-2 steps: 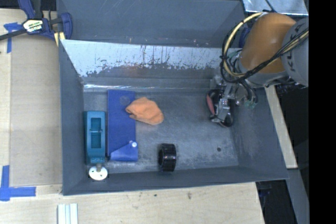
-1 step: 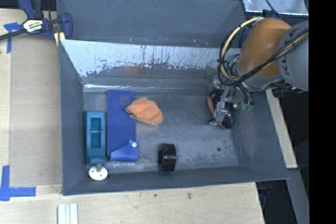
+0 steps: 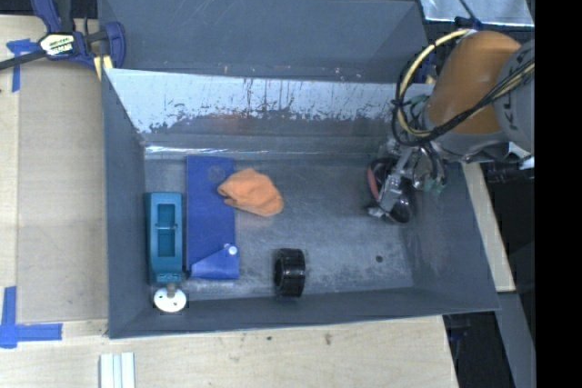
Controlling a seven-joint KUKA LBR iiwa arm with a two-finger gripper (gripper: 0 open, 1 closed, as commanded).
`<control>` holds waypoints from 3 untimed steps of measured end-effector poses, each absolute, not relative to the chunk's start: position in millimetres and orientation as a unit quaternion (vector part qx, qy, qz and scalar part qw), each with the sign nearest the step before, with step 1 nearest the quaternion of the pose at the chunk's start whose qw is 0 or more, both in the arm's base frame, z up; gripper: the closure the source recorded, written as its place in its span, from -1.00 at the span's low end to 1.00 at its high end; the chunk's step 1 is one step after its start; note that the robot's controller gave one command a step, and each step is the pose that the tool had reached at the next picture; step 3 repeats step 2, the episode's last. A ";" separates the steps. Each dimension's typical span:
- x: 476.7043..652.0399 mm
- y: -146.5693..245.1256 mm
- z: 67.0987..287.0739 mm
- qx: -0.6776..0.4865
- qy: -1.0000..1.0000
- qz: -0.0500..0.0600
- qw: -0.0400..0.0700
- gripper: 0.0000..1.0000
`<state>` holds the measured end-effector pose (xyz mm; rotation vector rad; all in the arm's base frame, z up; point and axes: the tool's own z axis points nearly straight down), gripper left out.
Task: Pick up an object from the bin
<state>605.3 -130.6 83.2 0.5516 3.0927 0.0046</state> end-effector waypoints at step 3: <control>609.3 -149.2 71.5 0.087 0.996 0.004 0.000 1.00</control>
Offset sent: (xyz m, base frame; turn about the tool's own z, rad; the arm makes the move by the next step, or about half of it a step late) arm 0.0000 0.0000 0.0000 0.0000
